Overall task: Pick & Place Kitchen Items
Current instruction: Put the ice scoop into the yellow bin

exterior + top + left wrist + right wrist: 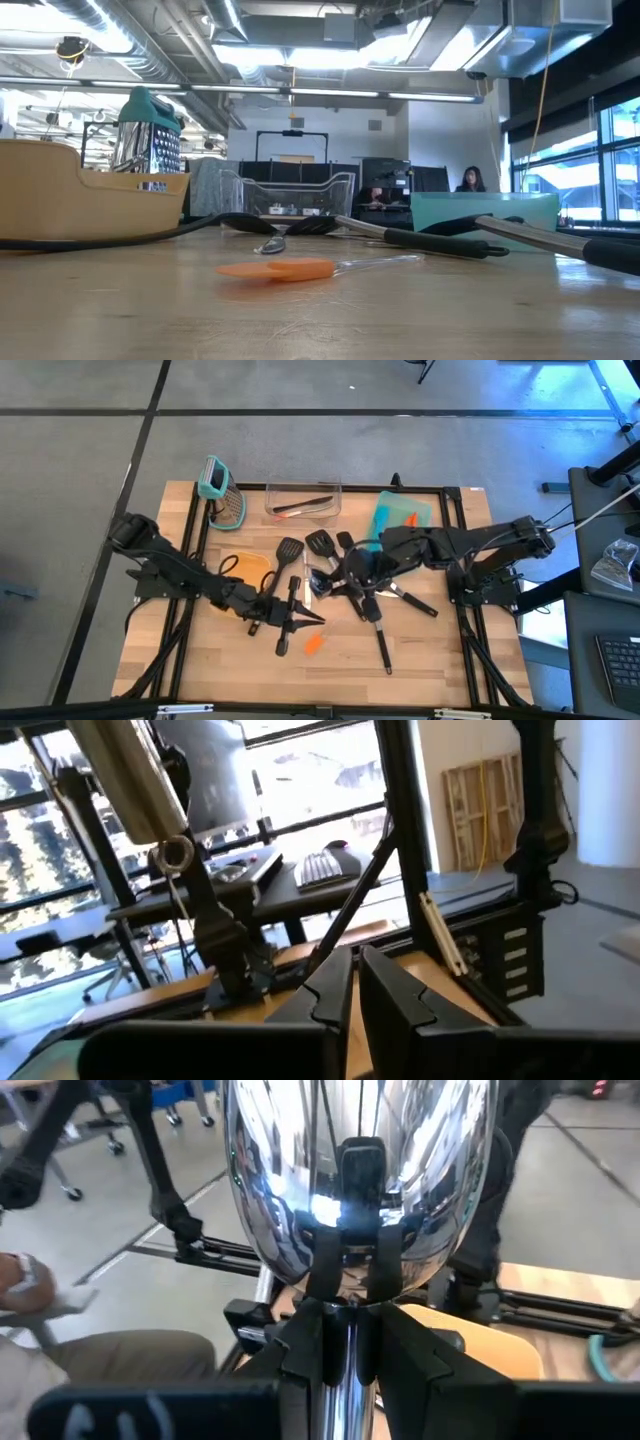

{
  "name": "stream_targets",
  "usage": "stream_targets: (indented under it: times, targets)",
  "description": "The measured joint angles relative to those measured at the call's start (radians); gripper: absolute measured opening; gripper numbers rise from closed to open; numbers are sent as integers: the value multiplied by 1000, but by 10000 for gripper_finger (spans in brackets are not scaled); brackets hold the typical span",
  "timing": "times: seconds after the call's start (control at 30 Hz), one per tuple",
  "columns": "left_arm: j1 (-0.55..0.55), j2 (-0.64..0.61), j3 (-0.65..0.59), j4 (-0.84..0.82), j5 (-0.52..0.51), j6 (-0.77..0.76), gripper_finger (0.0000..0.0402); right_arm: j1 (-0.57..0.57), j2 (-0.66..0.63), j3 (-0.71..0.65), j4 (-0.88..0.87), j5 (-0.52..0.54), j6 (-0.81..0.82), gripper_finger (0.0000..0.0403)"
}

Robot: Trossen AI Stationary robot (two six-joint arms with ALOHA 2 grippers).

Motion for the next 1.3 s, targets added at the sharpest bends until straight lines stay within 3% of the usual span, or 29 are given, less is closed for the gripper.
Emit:
stream_targets:
  times: [0.17,0.47,0.63,0.8,0.93,1.07,1.3]
  targets:
    - [33,42,0,81,95,-8,20,36,0,0,-15,82,-22,65]
    - [91,70,0,117,292,-9,29,89,0,0,-49,129,-23,65]
    - [111,70,-1,176,385,-17,38,130,0,0,-74,259,-22,65]
    - [146,70,-31,211,377,-10,42,166,0,0,-76,340,-6,65]
    - [210,70,-121,426,375,-56,43,183,0,0,-75,400,19,65]
    - [275,69,-195,625,478,-137,43,184,0,-1,-73,434,39,65]
    - [329,69,-186,638,526,-176,46,184,15,-1,-40,528,57,65]
